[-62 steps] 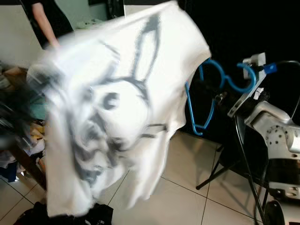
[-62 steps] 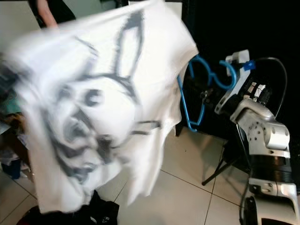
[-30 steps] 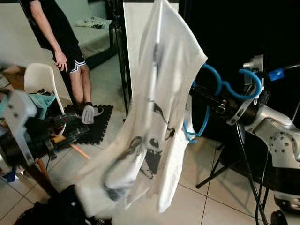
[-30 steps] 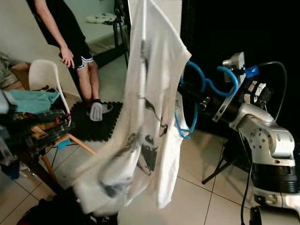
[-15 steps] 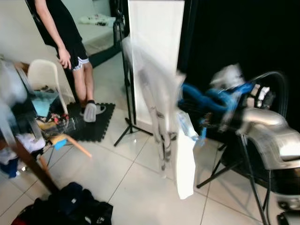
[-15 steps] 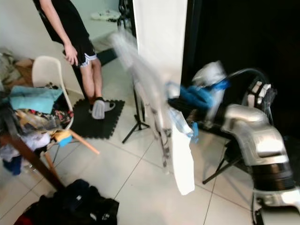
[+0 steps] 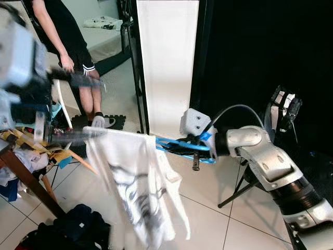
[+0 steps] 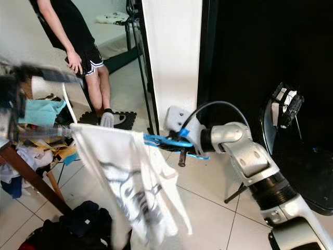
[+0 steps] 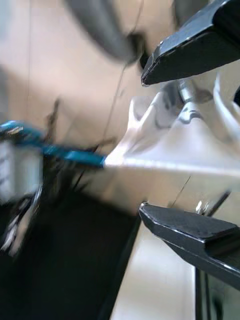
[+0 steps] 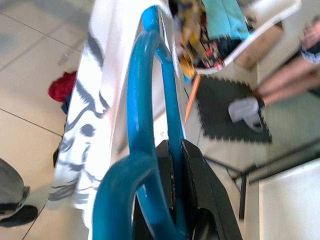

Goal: Hang hanger

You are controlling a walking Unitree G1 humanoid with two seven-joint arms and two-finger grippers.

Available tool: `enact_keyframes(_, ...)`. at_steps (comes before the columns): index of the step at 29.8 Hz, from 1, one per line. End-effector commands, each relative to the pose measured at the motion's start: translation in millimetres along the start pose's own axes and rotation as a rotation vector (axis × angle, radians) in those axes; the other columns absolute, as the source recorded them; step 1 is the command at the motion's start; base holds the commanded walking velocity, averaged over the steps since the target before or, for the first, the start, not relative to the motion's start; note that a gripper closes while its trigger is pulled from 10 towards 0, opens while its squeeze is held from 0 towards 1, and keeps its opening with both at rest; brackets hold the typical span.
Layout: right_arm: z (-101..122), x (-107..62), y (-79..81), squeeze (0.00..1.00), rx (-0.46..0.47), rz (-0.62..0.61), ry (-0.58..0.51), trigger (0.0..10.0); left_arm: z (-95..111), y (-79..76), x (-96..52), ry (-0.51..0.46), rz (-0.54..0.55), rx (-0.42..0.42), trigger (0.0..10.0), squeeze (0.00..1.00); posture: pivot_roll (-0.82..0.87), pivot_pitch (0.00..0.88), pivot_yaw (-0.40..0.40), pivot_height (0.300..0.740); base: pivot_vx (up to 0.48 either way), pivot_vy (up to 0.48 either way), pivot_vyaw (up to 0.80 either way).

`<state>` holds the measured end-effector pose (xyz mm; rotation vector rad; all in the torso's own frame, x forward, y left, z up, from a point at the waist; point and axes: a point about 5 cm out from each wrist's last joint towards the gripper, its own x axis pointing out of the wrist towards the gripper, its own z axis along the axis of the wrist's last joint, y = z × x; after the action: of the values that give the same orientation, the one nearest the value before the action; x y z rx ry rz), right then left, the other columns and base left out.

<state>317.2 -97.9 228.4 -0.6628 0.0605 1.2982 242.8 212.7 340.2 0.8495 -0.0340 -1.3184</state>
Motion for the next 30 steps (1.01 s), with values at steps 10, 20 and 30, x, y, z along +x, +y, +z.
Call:
enact_keyframes(10,21.4,12.6,8.5,0.00,-0.094,0.065,-0.058,10.0,-34.0,-0.8,13.2,0.158,-0.079,-0.020,10.0,0.00,-0.07,0.000,0.066,0.736,0.000,0.000,0.00)
enact_keyframes(20,33.7,14.0,17.2,0.00,-0.097,0.112,-0.131,10.0,-69.8,-5.5,38.4,0.289,-0.126,0.004,0.0,0.00,-0.09,0.000,0.075,0.736,0.000,0.000,0.00)
enact_keyframes(30,37.1,14.4,22.0,0.00,-0.083,0.129,-0.160,10.0,-67.9,12.0,44.2,0.244,0.000,0.105,0.0,0.00,-0.08,0.000,0.076,0.736,0.000,0.000,0.00)
